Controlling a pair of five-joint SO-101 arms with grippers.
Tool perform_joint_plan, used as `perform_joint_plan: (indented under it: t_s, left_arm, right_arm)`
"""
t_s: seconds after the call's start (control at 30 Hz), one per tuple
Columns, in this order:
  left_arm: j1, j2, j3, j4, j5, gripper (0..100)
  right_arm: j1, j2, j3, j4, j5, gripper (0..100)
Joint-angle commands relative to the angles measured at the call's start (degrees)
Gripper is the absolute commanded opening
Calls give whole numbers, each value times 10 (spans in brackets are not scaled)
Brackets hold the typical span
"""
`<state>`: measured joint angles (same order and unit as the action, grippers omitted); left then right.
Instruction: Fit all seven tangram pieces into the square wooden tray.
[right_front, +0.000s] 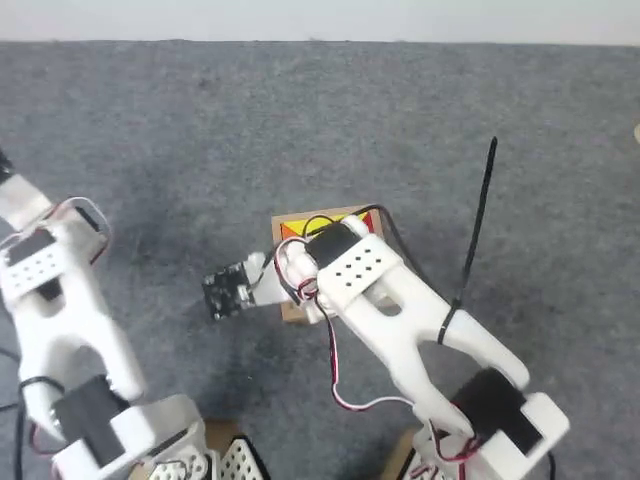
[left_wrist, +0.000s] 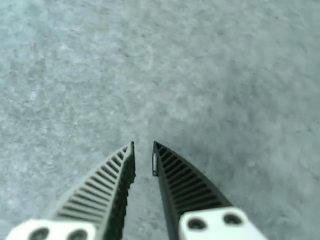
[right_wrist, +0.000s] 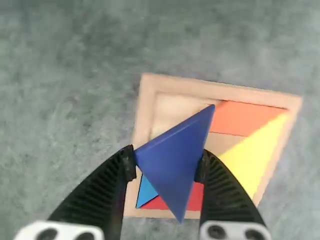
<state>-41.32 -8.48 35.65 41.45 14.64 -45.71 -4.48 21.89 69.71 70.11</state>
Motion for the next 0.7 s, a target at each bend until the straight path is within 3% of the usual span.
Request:
perform_joint_plan:
  t_s: [0.0,0.27,0.4,0.5,0.67]
  left_arm:
    - [-6,-10,-33,2,7,66]
    - [0,-20,-27,1,7,66]
    - [-1,-20,-27,1,7,66]
    - [-1,-20,-26,2,7,66]
    - [-1,-23,-26,4,7,66]
  right_arm:
    - [-6,3,-17,16,54,117]
    - [-36,10,20,-33,51,117]
    - [-39,12,24,-55,-31,117]
    - [-39,12,10,-55,-153,117]
    - [-21,14,-16,-87,-447,117]
